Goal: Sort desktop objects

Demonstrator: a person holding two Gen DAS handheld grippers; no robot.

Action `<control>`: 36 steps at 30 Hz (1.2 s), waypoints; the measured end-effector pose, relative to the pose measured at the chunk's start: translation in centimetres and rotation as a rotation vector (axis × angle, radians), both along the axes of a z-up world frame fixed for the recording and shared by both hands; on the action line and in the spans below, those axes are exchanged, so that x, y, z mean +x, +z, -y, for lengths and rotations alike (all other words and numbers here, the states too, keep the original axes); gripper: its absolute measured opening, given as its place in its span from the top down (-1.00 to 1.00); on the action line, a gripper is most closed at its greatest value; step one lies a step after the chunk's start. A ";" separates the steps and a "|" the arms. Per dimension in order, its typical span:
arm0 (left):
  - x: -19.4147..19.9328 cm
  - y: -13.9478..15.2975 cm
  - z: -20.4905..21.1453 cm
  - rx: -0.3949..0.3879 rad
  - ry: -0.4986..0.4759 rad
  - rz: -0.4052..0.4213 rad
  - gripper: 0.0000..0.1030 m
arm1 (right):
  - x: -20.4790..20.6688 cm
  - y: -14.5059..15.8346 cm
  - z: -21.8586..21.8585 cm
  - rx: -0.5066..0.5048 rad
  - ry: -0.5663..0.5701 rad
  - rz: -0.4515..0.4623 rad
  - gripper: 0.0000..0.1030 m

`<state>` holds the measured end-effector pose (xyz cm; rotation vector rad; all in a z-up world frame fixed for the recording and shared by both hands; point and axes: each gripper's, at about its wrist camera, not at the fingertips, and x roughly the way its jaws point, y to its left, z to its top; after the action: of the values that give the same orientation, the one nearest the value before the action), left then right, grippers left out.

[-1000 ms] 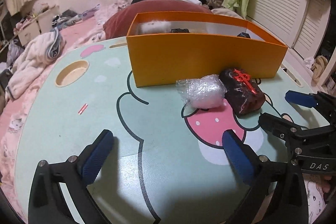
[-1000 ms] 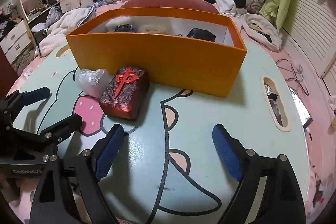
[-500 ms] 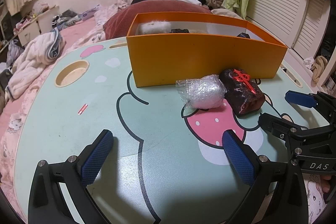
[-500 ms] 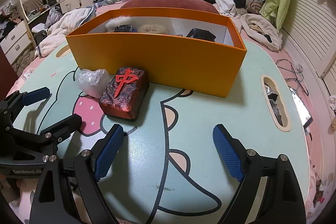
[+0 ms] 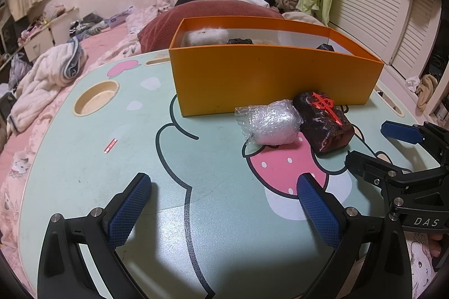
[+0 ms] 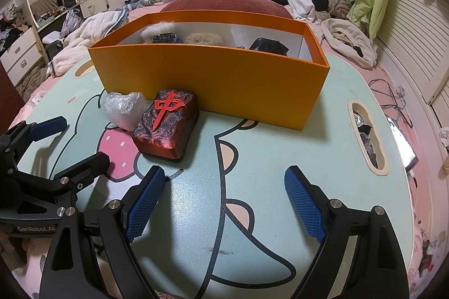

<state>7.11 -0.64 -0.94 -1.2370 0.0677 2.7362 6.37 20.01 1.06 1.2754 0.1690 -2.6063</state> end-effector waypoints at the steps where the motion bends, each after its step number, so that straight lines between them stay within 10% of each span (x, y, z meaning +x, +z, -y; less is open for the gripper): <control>1: 0.0 0.0 0.0 0.000 0.000 0.000 -1.00 | 0.0 0.0 0.0 0.000 0.000 0.000 -0.69; 36: 0.0 0.0 0.1 0.001 -0.001 -0.001 -1.00 | -1.7 2.7 2.2 -0.144 0.033 -0.066 -0.70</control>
<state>7.11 -0.70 -0.94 -1.2349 0.0667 2.7355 4.63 17.79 3.74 1.1294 0.0136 -2.5821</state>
